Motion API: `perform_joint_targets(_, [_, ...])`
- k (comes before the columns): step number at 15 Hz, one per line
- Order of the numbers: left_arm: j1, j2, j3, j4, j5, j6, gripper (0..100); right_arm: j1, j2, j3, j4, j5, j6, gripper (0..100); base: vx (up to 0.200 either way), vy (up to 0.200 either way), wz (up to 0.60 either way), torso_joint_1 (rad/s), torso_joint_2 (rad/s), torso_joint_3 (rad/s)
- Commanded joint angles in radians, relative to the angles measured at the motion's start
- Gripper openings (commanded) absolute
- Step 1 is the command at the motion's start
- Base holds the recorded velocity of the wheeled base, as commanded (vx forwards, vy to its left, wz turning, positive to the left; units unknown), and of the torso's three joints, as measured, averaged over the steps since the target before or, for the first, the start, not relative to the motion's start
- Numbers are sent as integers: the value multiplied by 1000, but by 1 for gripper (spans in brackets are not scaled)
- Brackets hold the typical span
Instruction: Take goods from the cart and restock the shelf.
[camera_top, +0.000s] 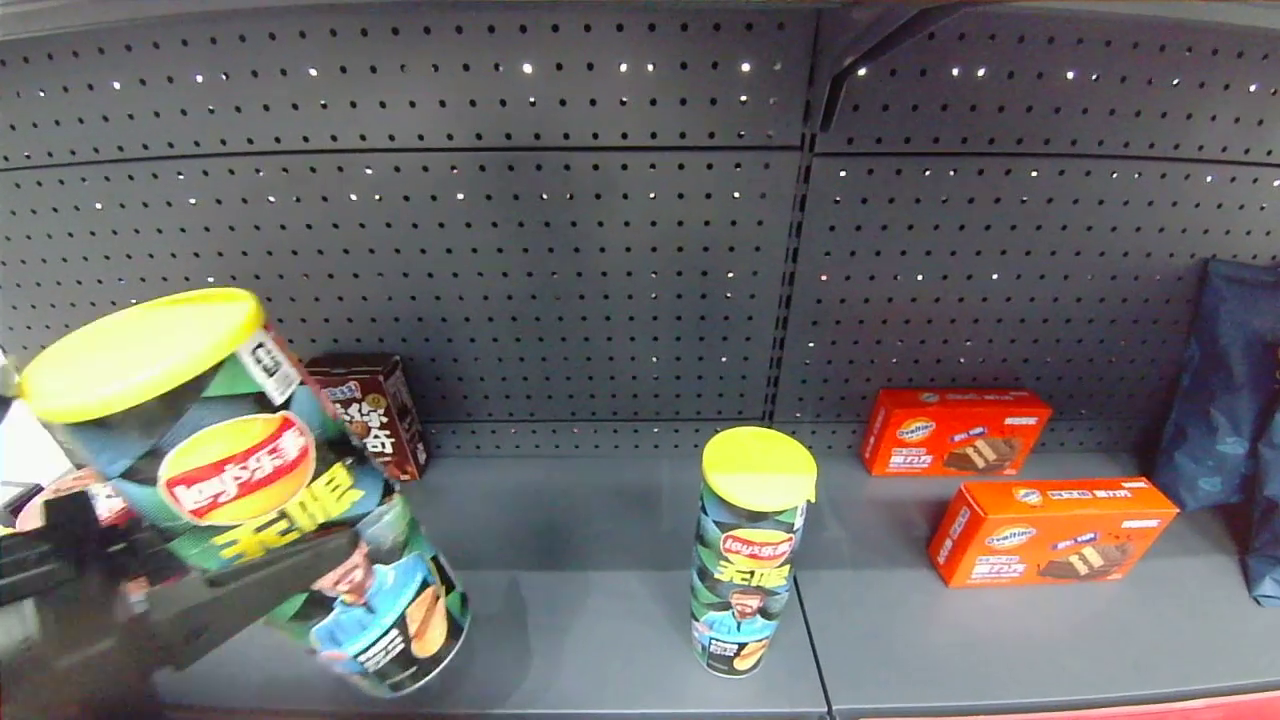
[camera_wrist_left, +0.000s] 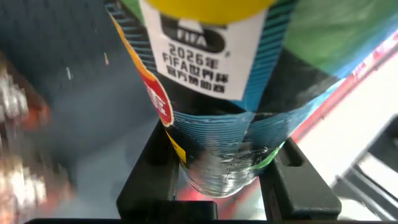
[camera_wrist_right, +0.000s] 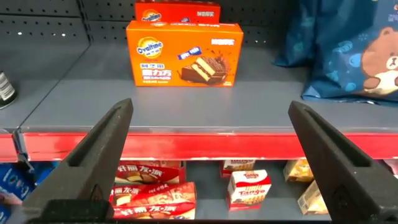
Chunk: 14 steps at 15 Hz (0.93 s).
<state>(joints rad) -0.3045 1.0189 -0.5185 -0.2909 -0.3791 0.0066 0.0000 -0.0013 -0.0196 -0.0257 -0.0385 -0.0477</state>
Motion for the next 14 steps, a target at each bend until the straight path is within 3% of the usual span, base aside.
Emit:
perform_joint_targets(1, [-4, 316, -44, -195, -33, 49, 0, 0, 1, 0, 0, 0, 0, 100, 0, 0, 0, 0, 0, 0])
perform_joint_targets(2, [-4, 375, -94, -198, -47, 75, 0, 0, 1, 0, 0, -1, -1, 100, 0, 0, 0, 0, 0, 0])
perform_joint_targets(5, [-12, 524, -207, -212, -66, 107, 0, 0, 1, 0, 0, -1, -1, 100, 0, 0, 0, 0, 0, 0])
perform_joint_targets(6, [-10, 563, -235, -225, -96, 113, 0, 0, 1, 1, 0, -1, -1, 100, 0, 0, 0, 0, 0, 0])
perform_joint_targets(9, [-4, 653, -308, -261, -284, 115, 0, 2, 1, 0, 0, -1, -1, 100, 0, 0, 0, 0, 0, 0])
perform_joint_targets(11, [-5, 719, -357, -289, -300, 122, 0, 0, 1, 0, 0, -1, -1, 100, 0, 0, 0, 0, 0, 0])
perform_joint_targets(14, [-7, 839, -445, -298, -305, 185, 0, 0, 1, 0, 0, -1, -3, 100, 0, 0, 0, 0, 0, 0])
